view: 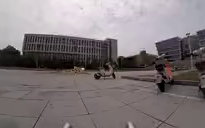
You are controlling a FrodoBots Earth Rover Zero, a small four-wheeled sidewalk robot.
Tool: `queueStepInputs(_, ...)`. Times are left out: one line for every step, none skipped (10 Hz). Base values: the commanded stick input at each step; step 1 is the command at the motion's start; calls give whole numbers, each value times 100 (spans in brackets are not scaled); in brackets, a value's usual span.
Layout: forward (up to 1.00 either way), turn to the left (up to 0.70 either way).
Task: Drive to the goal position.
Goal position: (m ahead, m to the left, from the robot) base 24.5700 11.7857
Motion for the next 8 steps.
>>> queueStepInputs(50, 0)
queueStepInputs(50, 0)
queueStepInputs(50, 3)
queueStepInputs(50, 11)
queueStepInputs(50, 22)
queueStepInputs(50, 25)
queueStepInputs(50, 25)
queueStepInputs(50, 25)
